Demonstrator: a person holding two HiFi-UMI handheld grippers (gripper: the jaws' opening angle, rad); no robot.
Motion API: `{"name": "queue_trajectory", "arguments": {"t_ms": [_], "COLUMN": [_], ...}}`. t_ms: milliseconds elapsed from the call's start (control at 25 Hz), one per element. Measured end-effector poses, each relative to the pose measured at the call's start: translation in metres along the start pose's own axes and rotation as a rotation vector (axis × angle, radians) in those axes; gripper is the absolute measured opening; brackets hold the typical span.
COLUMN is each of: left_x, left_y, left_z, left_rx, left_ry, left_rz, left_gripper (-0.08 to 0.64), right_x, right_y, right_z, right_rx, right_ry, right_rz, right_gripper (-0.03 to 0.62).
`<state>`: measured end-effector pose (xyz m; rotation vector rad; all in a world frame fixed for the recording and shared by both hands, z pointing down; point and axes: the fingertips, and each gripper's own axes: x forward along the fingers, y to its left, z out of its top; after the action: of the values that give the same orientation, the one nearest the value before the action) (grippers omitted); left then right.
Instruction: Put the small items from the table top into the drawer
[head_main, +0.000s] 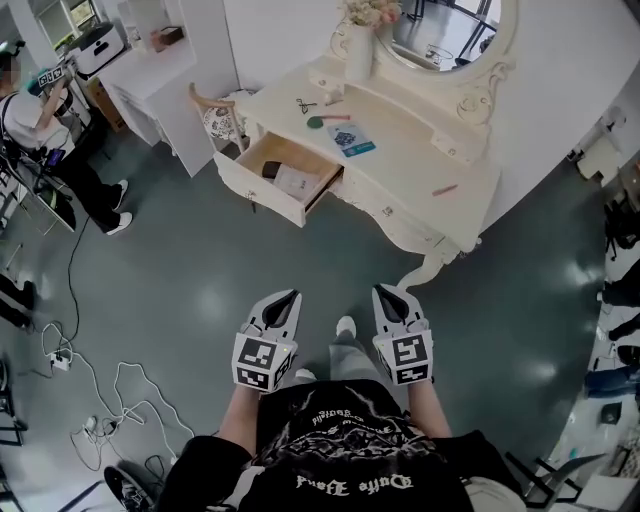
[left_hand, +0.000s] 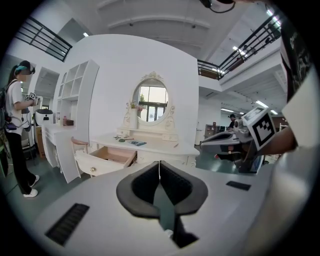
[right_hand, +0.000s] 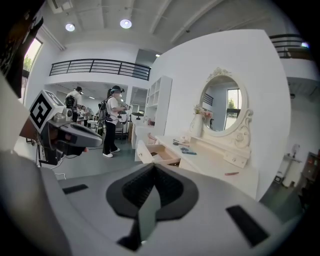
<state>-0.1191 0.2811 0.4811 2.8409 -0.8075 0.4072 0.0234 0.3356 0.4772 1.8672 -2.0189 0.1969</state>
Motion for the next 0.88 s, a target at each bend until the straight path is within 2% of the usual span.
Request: {"name": "queue_trajectory", "arguments": {"t_ms": [120, 320, 680, 880], "left_x": [0.012, 0.035, 0.092, 0.125], "left_y": [0.008, 0.023, 0.028, 0.031], "left_z": [0.002, 0.005, 0.012, 0.028], "left_rx": [0.006, -0.032, -0.016, -0.012], "left_ry": [0.017, 0.024, 0.073, 0.058], "left_rz": [0.024, 0.068, 0.083, 0.115], "left_gripper": [0.017, 0.017, 0.017, 0.017], "right_x": [0.017, 0.047, 0.09, 0.107], "right_y": [-0.012, -0.026, -0.063, -0.09], "right_z": [0.0, 0.001, 0.004, 0.001], "right_rx": [0.005, -0.019, -0.009, -0.018], "right_ry": [0.002, 0.019, 0.053, 0.053], "right_rz": [0.018, 0.063, 0.093, 0.127], "right_gripper": [0.011, 0.011, 0.011, 0.011]}}
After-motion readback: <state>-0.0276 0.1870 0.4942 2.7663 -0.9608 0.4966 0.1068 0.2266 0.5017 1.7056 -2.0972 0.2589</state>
